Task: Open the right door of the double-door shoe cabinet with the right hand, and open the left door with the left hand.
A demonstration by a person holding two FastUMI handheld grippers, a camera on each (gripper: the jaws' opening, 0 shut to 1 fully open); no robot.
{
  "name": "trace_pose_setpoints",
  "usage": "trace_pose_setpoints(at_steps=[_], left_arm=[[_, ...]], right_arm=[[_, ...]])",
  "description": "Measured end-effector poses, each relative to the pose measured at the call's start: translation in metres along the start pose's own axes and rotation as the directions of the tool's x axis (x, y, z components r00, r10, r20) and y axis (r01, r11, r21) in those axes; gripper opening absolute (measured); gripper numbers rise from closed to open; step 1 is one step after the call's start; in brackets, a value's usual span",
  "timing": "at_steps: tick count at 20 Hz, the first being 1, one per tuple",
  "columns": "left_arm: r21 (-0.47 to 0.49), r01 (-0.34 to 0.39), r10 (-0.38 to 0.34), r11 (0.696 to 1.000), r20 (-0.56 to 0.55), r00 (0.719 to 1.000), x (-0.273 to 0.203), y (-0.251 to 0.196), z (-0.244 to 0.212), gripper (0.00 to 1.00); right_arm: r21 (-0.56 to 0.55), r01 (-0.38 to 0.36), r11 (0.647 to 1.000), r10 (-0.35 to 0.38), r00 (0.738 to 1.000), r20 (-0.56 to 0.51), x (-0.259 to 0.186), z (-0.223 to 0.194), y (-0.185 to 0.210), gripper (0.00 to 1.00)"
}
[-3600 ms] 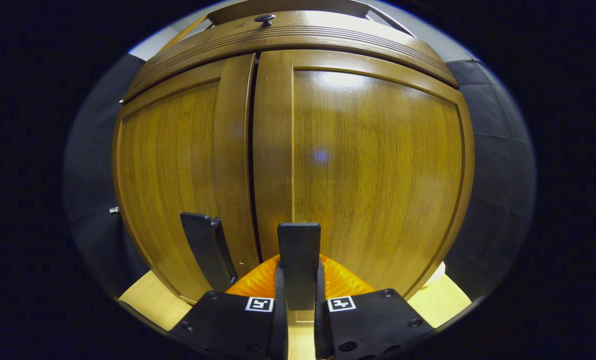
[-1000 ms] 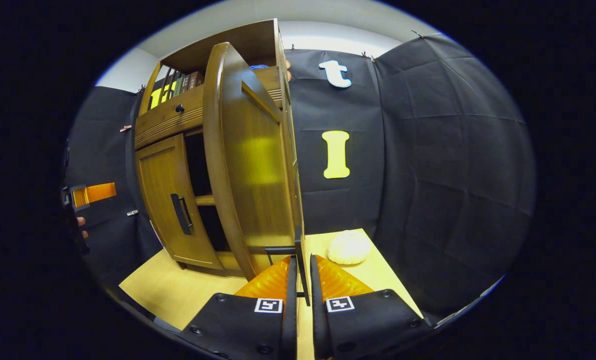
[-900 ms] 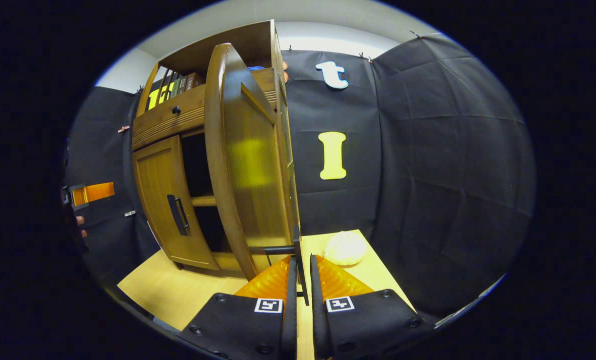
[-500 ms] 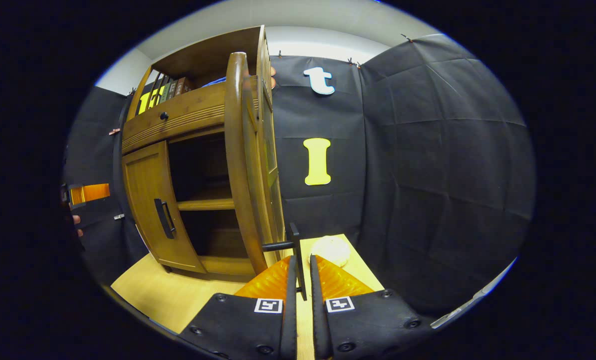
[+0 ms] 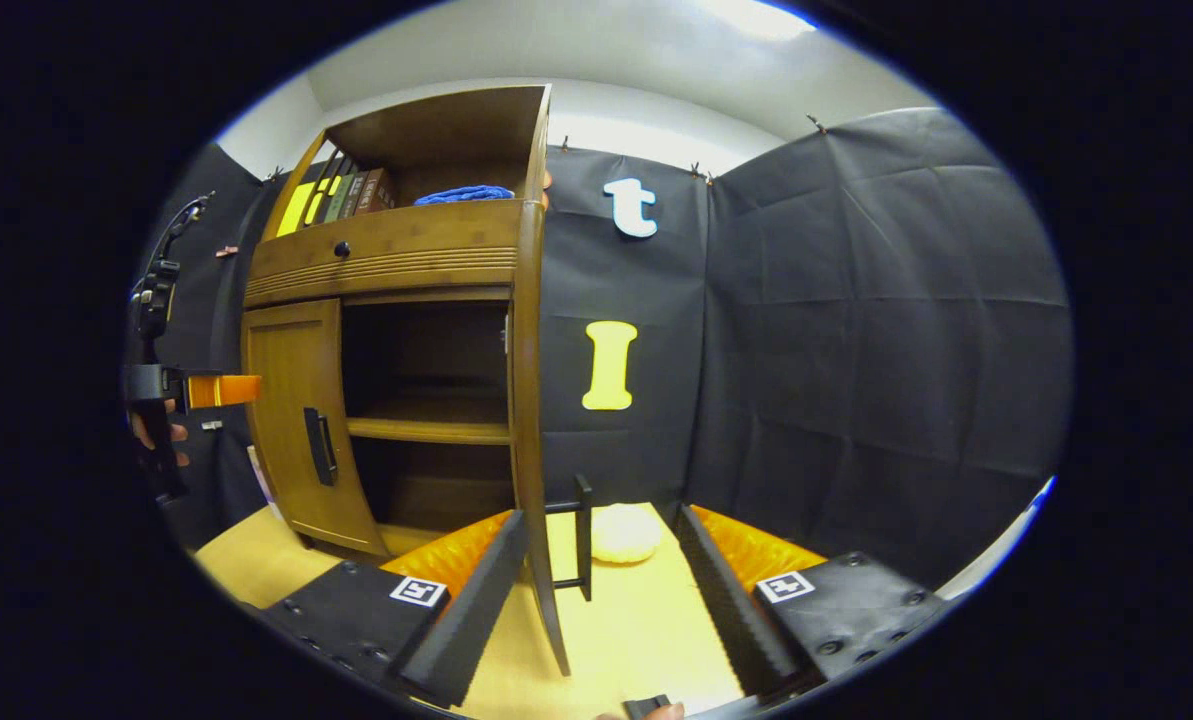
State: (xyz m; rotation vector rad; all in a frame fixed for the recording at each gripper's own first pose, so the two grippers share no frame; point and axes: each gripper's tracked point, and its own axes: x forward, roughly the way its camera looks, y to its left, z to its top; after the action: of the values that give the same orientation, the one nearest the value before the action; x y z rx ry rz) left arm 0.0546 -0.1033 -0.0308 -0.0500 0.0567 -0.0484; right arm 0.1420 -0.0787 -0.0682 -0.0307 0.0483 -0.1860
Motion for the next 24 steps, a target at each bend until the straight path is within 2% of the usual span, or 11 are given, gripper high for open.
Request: trace_pose_setpoints(at_steps=[1,4,6,7,10,12,13,15,16,21,24], left_arm=[[0.006,-0.004,0.004,1.0,0.003,1.0,0.009,0.0,-0.002,0.94],[0.037,-0.01,0.009,0.999,0.022,1.0,0.042,-0.001,-0.016,0.92],[0.05,-0.003,0.002,0.999,0.015,1.0,0.064,-0.001,-0.033,0.89],[0.051,-0.003,0.003,0.999,-0.001,1.0,0.073,0.001,-0.044,0.87],[0.037,-0.01,0.012,0.999,-0.052,0.999,0.103,0.004,-0.071,0.77],[0.02,-0.028,0.029,0.999,-0.072,0.997,0.116,0.008,-0.08,0.69],[0.017,-0.037,0.038,0.999,-0.079,0.996,0.12,0.01,-0.084,0.65],[0.026,-0.059,0.061,0.998,-0.1,0.993,0.129,0.018,-0.089,0.58],[0.024,-0.058,0.06,0.998,-0.105,0.993,0.137,0.02,-0.092,0.58],[0.021,-0.053,0.055,0.998,-0.098,0.994,0.148,0.018,-0.095,0.38],[0.018,-0.049,0.05,0.999,-0.1,0.994,0.148,0.018,-0.095,0.38]], right_arm=[[0.017,0.006,1.0,-0.006,1.0,0.007,-0.002,0.005,0.0,0.95],[0.077,0.035,0.996,-0.034,0.999,-0.013,-0.006,0.008,-0.006,0.96],[0.084,0.045,0.995,-0.045,0.999,0.001,-0.008,0.015,-0.01,1.0],[0.075,0.046,0.996,-0.046,0.999,0.007,-0.009,0.015,-0.012,0.92],[0.075,0.04,0.996,-0.04,0.999,0.007,-0.012,0.017,-0.013,0.98],[0.07,0.034,0.997,-0.035,0.999,0.009,-0.013,0.017,-0.013,0.98],[0.063,0.032,0.997,-0.032,0.999,0.012,-0.014,0.018,-0.013,0.95],[0.062,0.025,0.998,-0.026,1.0,0.012,-0.014,0.018,-0.013,0.97],[0.064,0.023,0.998,-0.024,1.0,0.011,-0.015,0.02,-0.012,0.97],[0.057,0.015,0.998,-0.015,1.0,0.009,-0.015,0.02,-0.01,0.97],[0.053,0.0,0.999,0.0,1.0,0.008,-0.016,0.021,-0.003,0.98]])
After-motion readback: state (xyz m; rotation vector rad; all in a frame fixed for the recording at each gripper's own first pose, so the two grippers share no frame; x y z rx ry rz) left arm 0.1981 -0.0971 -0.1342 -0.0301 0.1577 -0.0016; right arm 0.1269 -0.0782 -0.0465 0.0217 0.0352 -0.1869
